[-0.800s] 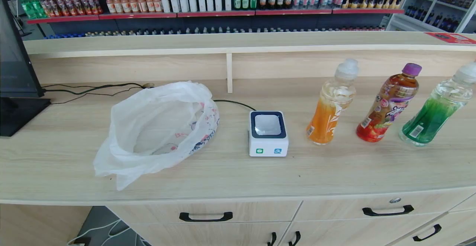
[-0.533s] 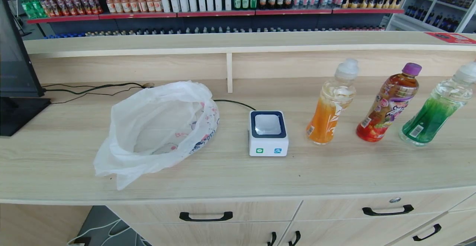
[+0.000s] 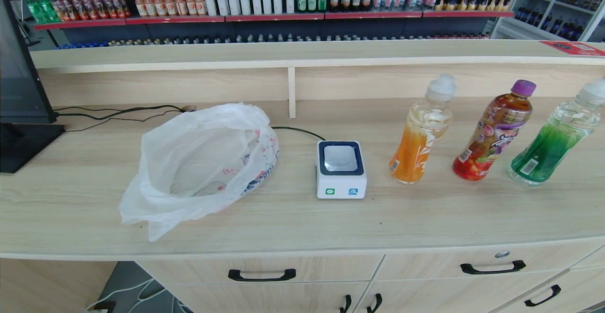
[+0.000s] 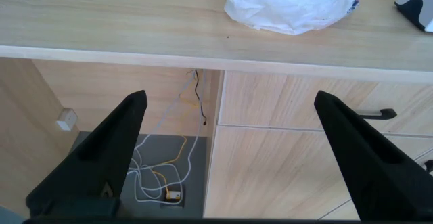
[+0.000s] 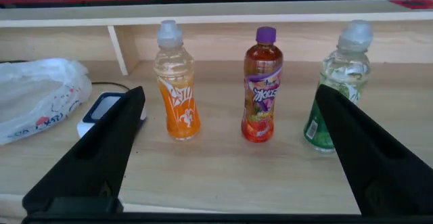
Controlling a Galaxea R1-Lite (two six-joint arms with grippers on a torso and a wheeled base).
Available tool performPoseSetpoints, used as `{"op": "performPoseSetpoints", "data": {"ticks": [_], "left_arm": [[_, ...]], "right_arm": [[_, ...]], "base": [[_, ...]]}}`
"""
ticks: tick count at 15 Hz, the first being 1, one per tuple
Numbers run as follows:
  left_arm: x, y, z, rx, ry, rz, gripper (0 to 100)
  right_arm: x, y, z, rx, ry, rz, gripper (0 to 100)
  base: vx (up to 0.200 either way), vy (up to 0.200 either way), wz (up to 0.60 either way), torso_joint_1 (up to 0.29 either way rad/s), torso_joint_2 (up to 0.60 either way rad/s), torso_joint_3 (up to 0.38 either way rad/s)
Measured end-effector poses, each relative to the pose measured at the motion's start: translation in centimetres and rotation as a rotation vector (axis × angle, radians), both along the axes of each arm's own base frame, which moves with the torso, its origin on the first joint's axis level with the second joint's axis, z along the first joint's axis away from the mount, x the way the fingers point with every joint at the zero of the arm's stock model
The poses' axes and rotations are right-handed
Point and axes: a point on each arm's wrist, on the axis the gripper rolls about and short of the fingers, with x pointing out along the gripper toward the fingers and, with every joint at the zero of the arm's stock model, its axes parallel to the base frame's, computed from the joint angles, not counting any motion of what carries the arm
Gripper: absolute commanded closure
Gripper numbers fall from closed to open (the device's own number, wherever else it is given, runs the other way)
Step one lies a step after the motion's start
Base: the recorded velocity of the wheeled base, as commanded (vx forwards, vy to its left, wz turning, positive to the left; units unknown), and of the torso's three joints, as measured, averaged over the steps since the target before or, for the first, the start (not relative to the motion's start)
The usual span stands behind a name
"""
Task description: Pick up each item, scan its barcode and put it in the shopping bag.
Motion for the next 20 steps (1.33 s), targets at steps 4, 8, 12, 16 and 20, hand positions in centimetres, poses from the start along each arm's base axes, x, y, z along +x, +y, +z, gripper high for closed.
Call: {"op": "performPoseSetpoints", "data": {"ticks": [4,8,12,16,20], "left_arm": [[0.0,0.0,0.0,0.0,0.0,0.0,0],[0.0,0.0,0.0,0.0,0.0,0.0,0],[0.0,0.0,0.0,0.0,0.0,0.0,0],[0.0,0.0,0.0,0.0,0.0,0.0,0],[0.0,0.0,0.0,0.0,0.0,0.0,0]], "right_arm": [[6.8,1.5,1.1,0.024,-0.093,0.09,0],[13.8,4.2,1.0,0.049,-0.212,0.175,0],[16.8,6.6,-0.8,0.008,-0.146,0.213,0],[17.6,8.7,-2.6,0.049,-0.054,0.143,0],[18.9,9.6,-4.0,0.043,0.002,0.134,0]], "base": [[0.0,0.0,0.0,0.0,0.0,0.0],[0.0,0.0,0.0,0.0,0.0,0.0],[0.0,0.0,0.0,0.0,0.0,0.0],[0.0,0.0,0.0,0.0,0.0,0.0],[0.0,0.0,0.0,0.0,0.0,0.0]]}}
